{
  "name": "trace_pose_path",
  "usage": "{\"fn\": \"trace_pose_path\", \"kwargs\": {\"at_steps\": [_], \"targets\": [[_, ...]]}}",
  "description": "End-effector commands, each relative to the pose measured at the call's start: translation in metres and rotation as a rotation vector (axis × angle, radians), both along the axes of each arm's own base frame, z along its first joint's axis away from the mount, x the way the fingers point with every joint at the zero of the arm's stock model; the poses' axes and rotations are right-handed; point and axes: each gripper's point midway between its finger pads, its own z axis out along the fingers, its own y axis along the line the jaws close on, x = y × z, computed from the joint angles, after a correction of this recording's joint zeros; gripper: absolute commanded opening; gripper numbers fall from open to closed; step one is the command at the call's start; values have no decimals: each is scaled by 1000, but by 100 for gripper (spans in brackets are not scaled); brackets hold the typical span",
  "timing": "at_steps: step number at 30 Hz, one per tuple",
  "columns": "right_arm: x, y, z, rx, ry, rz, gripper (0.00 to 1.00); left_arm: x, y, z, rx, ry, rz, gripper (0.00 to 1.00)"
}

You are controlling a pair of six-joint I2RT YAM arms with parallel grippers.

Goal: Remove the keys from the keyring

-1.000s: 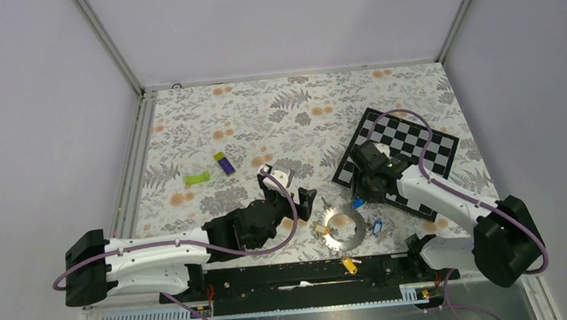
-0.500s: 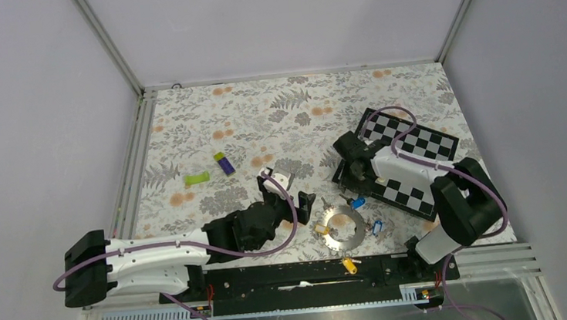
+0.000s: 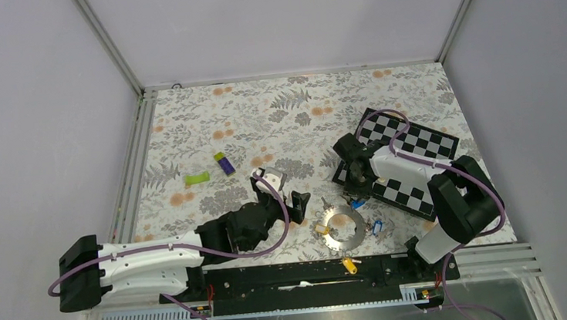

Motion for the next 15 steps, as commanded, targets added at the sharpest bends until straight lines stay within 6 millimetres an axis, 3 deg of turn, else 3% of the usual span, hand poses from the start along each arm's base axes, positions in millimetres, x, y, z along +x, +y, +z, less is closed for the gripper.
{"fn": "trace_pose_path", "kwargs": {"at_steps": [1, 15], "targets": [[-11, -4, 5, 0, 29, 52, 36, 1, -2, 12, -47, -15, -10, 80], [-27, 1, 5, 38, 76, 131, 31, 2, -2, 13, -52, -10, -7, 80]]}}
